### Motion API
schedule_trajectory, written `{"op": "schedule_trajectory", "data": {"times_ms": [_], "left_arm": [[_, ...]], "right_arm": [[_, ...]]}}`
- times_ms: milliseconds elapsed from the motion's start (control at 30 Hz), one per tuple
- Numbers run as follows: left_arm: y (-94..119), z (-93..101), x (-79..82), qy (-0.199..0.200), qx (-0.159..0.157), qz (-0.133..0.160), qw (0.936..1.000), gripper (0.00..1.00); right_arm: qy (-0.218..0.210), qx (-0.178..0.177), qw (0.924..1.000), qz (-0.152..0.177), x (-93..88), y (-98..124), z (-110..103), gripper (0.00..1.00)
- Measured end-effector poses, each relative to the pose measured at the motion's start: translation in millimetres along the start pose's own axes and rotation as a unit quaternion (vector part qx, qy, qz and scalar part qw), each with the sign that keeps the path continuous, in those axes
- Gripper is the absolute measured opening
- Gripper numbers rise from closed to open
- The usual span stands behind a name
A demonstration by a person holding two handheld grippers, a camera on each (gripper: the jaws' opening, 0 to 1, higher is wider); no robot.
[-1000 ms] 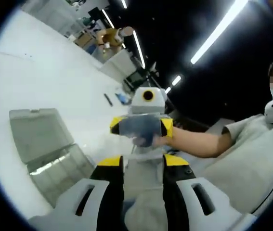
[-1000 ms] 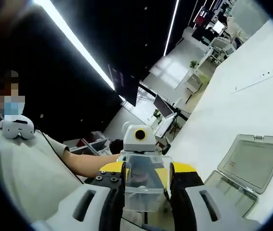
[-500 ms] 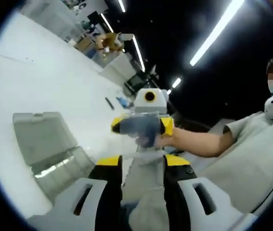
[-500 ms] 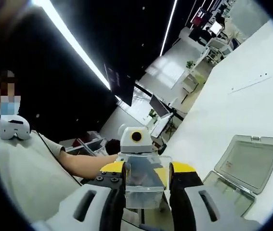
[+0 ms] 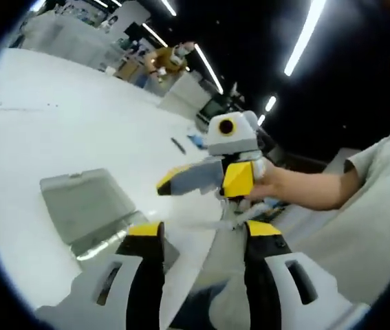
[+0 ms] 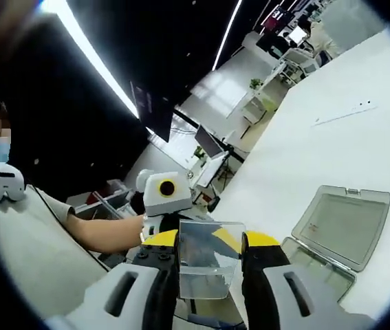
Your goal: Insert the divider into the dual guide fixture by aligning both edges with the guide slots and pushing it downward to the bottom, including one-sided entry, uneven engagement, binding, and posture correction.
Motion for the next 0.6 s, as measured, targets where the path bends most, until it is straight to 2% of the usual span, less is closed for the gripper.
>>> {"op": "schedule_trajectory", "data": {"times_ms": [133,267,333,367,433,500,533,600], "left_arm": [[-3.2,-4.0,-5.0,-0.029,0.053,-0.014,0.9981,0.46],[-7.1,-5.7,-11.0,-0.039,0.092,-0.026,0.9947,0.41],[-7.7,-11.2,-12.7,-0.049,0.127,-0.027,0.9903,0.42],[-10.5,-8.2,-14.7,-0.051,0.125,-0.03,0.9904,0.43],[-10.2,-12.3,-15.1,-0.052,0.151,-0.032,0.9866,0.42],[-12.1,-12.5,-13.8,-0.047,0.161,-0.026,0.9854,0.41],[-12.0,-15.6,-13.1,-0.043,0.178,-0.026,0.9827,0.4],[-13.6,-16.5,-12.8,-0.046,0.193,-0.028,0.9797,0.39]], "right_arm": [[-0.006,-0.022,0.9997,-0.007,-2.0,0.7,6.1,0.3],[-0.008,-0.052,0.9986,-0.01,-3.6,1.3,12.9,0.3],[-0.011,-0.066,0.9977,-0.012,-4.3,1.8,15.9,0.3],[-0.008,-0.074,0.9972,-0.014,-4.8,1.6,17.7,0.3],[-0.013,-0.083,0.9963,-0.019,-7.2,1.0,19.6,0.3],[-0.02,-0.096,0.995,-0.021,-8.9,1.1,22.2,0.3],[-0.023,-0.1,0.9945,-0.022,-9.5,1.0,23.1,0.3],[-0.024,-0.107,0.9937,-0.019,-9.4,0.7,24.7,0.3]]}}
Point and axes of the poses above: the point that each gripper's makers call its tool centre point, and the gripper's own axes: y roughly backward along the fingers, z roughly to its right, x roughly out of its top, the point moved 4 cm from there along y, roughly backward along the fingers
